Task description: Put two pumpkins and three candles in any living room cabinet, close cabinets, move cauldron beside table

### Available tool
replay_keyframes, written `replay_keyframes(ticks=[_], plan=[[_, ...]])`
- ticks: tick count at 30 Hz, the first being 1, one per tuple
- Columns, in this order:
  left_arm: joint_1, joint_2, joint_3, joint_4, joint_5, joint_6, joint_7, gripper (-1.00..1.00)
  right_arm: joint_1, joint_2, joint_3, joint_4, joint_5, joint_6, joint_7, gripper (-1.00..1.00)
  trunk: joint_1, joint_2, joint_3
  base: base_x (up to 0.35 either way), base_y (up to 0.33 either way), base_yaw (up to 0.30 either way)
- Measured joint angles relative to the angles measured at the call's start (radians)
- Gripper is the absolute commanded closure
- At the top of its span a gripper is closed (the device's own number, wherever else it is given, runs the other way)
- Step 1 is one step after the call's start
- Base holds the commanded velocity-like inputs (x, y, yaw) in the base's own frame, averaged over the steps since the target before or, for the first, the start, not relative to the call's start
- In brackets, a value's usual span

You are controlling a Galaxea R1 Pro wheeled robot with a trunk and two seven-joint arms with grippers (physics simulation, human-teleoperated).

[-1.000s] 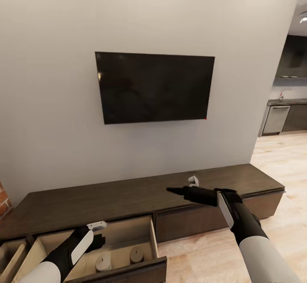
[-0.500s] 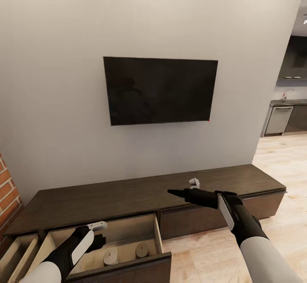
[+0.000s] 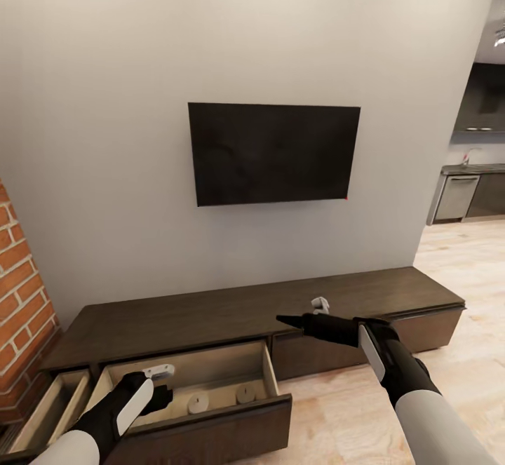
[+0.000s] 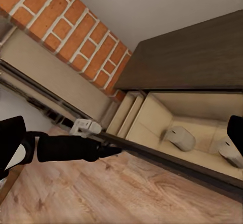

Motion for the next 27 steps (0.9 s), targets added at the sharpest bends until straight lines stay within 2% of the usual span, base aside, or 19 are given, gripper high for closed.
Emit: replay_keyframes(ticks=[13,21,23,27], plan=[[0.000,0.001,0.000,0.007,-0.001,-0.001,0.000,-1.00,0.000,0.001,0.002,0.046,-0.001,-0.001,-0.001,-1.00,-0.050,0.091,0.041,-0.283,0.240,0.000],[0.000,0.000,-0.002,0.012,0.000,-0.003,0.000,-1.00,0.000,0.002,0.004,0.048,0.037,0.000,-0.003,-1.00,-0.080,0.147,0.066,-0.325,0.063,0.000],[0.001,-0.001,-0.003,0.012,0.001,-0.005,0.001,-1.00,0.000,0.002,0.005,0.049,0.043,-0.001,-0.014,-1.00,-0.081,0.147,0.066,-0.338,0.005,0.000],[0.002,-0.006,-0.007,0.012,0.002,-0.010,0.000,-1.00,0.000,0.002,0.006,0.049,0.049,-0.001,-0.078,-1.00,-0.081,0.147,0.066,-0.339,0.001,0.000]])
